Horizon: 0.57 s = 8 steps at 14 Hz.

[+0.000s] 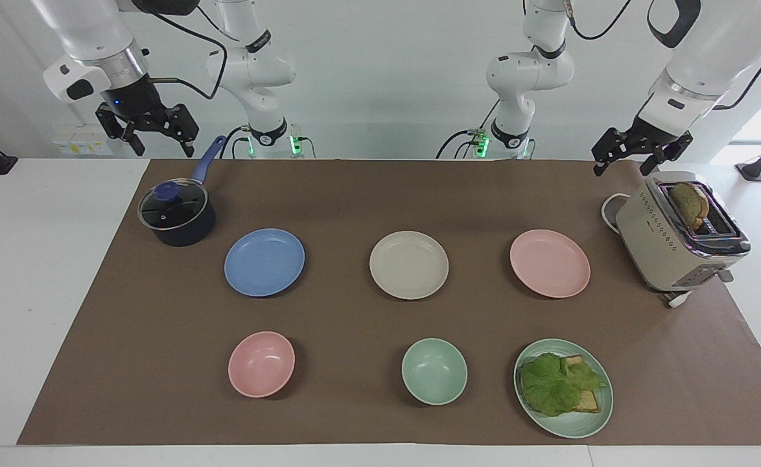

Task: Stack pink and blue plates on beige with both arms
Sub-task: 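Move the left gripper toward the rim of the pink plate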

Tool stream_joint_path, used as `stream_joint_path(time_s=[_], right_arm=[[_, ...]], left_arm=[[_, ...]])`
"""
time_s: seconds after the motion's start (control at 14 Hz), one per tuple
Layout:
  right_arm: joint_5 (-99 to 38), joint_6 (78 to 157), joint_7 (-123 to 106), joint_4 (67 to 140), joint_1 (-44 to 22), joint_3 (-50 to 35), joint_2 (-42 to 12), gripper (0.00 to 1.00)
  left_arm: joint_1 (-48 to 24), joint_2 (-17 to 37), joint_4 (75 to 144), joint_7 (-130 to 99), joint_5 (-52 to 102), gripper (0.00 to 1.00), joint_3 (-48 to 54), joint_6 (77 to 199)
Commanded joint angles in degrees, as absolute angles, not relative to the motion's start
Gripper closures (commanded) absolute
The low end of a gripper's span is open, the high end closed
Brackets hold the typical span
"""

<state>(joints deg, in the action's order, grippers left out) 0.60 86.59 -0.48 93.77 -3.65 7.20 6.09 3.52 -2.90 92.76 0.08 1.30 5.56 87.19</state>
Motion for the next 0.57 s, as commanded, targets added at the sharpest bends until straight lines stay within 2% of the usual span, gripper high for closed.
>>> stream_joint_path(time_s=[0.0,0.21,0.5], right_arm=[[0.5,85.8,-0.1,93.1,-4.0,7.5,6.1,0.00],[0.5,85.8,-0.1,93.1,-4.0,7.5,6.1,0.00],[0.5,85.8,-0.1,93.1,-4.0,7.5,6.1,0.00]], left_arm=[[4.1,-3.8,93.2,1.1,1.8,0.00,5.8,86.2],[4.2,-3.9,95.6,1.0,1.7,0.00,5.8,88.1],[5.3,-4.1,108.1,1.1,1.8,0.00,5.8,101.0]])
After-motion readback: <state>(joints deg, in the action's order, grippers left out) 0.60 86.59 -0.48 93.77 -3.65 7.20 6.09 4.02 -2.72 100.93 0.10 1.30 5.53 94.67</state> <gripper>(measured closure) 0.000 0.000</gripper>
